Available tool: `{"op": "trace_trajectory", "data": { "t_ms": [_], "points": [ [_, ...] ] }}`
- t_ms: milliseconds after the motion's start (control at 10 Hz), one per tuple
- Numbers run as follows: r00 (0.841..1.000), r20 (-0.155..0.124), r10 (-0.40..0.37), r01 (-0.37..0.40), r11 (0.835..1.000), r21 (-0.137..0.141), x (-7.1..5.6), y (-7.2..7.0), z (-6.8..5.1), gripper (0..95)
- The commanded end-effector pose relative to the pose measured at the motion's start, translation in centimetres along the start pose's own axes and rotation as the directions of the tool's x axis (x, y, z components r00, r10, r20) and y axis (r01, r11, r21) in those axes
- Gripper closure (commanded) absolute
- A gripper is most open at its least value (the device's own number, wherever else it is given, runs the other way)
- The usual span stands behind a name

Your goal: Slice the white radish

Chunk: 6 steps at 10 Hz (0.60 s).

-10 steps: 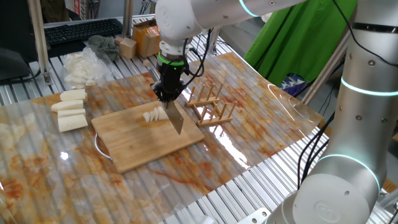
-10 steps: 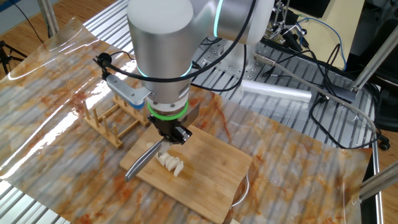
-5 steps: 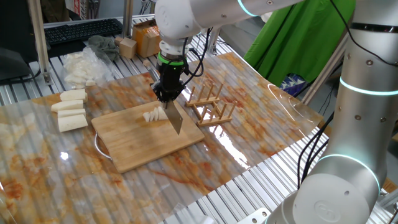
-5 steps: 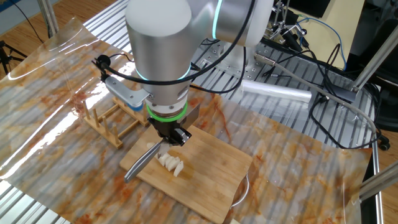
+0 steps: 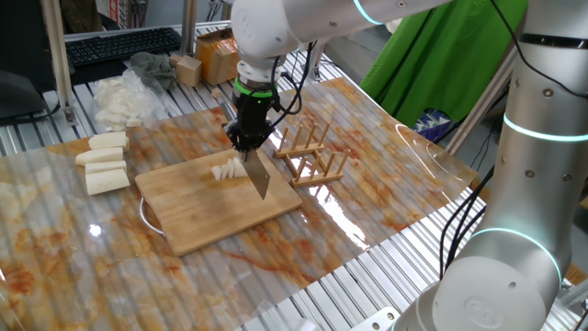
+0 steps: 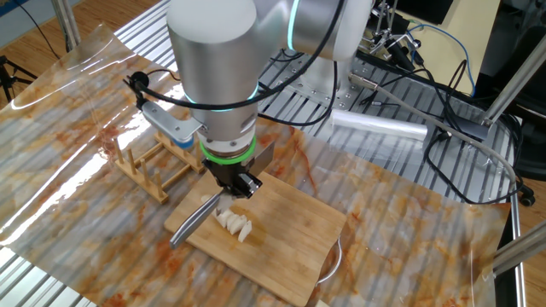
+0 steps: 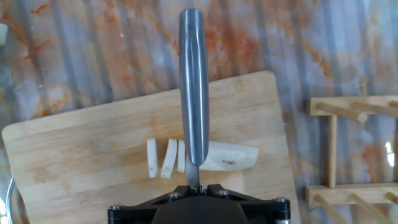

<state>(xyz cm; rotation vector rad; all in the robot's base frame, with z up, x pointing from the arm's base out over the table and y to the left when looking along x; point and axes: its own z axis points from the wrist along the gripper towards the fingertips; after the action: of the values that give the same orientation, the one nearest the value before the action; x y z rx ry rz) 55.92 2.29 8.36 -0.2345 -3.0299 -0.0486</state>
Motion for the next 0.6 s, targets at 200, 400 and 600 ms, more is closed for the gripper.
{"op": "trace_trajectory", "data": {
  "t_ms": [200, 400, 600],
  "points": [
    [0.999, -0.003, 0.032, -0.032, 0.999, -0.015, 0.05, 0.0, -0.14, 95.0],
    [0.997, 0.001, 0.072, -0.072, 0.997, -0.014, 0.05, 0.0, -0.14, 95.0],
    [0.996, 0.01, 0.091, -0.091, 0.996, -0.017, 0.05, 0.0, -0.14, 95.0]
  ]
}}
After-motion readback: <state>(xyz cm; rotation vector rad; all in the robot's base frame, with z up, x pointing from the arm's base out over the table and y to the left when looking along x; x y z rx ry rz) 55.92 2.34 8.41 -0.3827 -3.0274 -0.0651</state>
